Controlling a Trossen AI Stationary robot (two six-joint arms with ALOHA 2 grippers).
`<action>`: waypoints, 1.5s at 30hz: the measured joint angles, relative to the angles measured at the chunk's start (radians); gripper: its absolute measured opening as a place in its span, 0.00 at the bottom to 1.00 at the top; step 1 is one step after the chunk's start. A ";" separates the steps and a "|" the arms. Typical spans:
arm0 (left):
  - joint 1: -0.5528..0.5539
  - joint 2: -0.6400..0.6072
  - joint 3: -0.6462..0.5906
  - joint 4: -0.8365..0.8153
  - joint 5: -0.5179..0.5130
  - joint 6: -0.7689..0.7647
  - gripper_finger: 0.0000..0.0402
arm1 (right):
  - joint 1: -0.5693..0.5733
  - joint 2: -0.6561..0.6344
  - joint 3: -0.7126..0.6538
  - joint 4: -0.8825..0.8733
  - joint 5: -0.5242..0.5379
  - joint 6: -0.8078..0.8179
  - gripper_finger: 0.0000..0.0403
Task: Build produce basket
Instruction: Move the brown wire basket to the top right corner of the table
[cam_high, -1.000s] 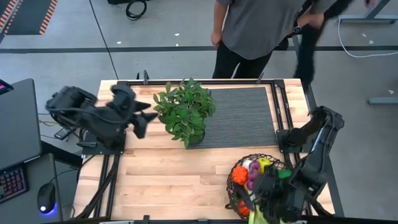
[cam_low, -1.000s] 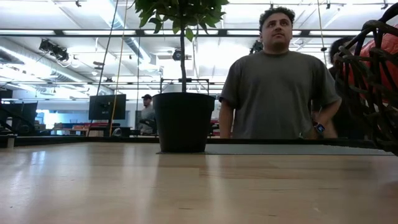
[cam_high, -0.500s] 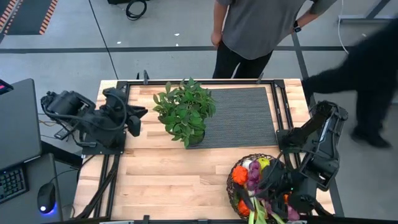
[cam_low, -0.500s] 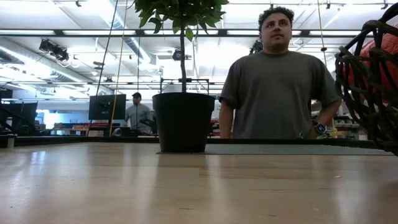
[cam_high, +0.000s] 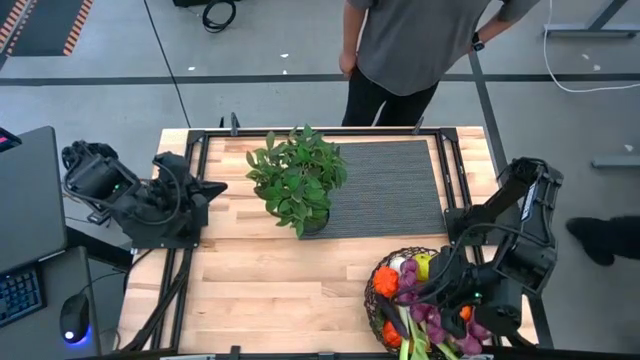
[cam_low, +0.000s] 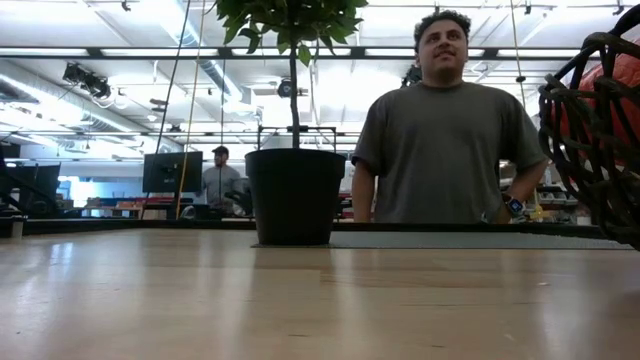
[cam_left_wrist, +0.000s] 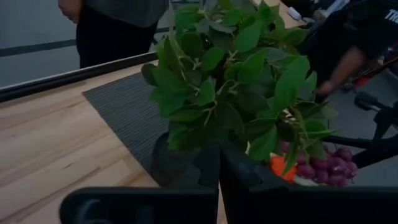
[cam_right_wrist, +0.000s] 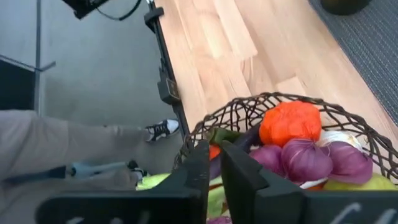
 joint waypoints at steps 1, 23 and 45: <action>-0.005 -0.006 -0.016 0.008 0.000 -0.004 0.01 | -0.001 0.000 0.000 -0.003 -0.008 -0.003 0.11; -0.012 -0.015 -0.120 0.195 -0.005 0.033 0.15 | -0.136 -0.026 -0.216 -0.266 -0.196 -0.061 0.54; -0.012 -0.178 -0.118 0.220 0.008 0.190 0.53 | -0.585 -0.028 -0.383 -0.018 -0.379 -0.446 0.55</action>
